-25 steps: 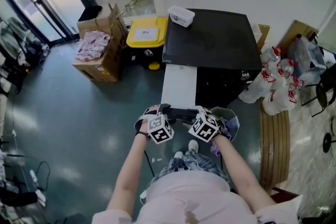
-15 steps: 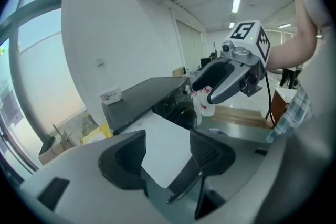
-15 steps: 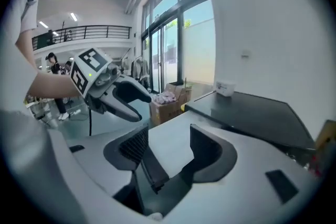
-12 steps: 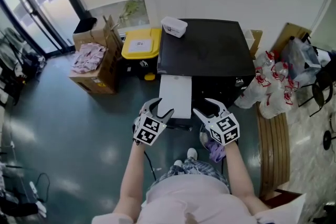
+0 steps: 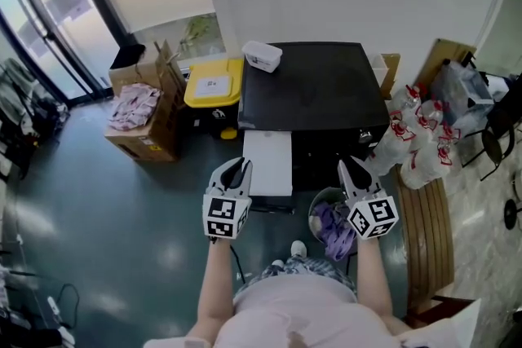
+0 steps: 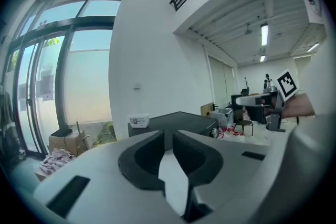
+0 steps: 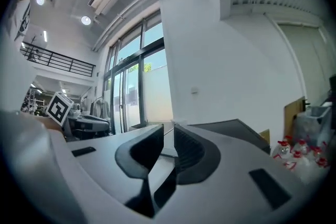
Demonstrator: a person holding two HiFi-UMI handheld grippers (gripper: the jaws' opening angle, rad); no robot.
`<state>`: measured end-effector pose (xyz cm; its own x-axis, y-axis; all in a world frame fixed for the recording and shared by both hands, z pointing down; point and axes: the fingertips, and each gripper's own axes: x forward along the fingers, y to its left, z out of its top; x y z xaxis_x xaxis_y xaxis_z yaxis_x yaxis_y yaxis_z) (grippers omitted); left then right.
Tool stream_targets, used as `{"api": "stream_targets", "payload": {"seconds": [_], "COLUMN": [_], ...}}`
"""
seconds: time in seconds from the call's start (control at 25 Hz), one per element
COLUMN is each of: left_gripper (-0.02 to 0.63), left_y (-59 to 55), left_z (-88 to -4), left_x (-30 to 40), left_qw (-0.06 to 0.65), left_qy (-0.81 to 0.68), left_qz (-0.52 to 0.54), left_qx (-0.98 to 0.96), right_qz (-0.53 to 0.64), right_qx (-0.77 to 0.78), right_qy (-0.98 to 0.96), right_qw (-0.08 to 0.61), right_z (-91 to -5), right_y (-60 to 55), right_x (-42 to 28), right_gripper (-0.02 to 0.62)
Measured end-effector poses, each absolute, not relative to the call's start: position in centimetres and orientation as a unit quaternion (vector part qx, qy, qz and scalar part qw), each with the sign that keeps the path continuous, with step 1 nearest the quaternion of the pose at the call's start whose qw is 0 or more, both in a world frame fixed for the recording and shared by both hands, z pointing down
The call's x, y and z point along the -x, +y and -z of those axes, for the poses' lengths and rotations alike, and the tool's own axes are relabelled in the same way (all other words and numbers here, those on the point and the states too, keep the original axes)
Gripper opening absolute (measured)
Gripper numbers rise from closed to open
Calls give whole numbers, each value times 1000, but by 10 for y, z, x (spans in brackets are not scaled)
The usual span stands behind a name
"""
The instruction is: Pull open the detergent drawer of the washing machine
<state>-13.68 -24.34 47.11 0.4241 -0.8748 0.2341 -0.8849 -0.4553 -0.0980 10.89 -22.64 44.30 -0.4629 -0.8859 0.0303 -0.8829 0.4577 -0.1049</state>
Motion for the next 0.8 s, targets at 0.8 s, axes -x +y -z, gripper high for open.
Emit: {"api": "stream_targets", "payload": {"seconds": [0.8], "left_gripper": [25], "left_y": [-242], "left_z": [-460], "left_x": [128], "left_qw": [32], "left_qy": [-532], "left_qz": [-76], "left_qx": [-843], "right_qz": [17], "right_qx": [597], "right_qy": [802], "right_qw": [24], "right_z": [-434], "right_y": [-218], "right_x": [-160], "right_gripper": [14]}}
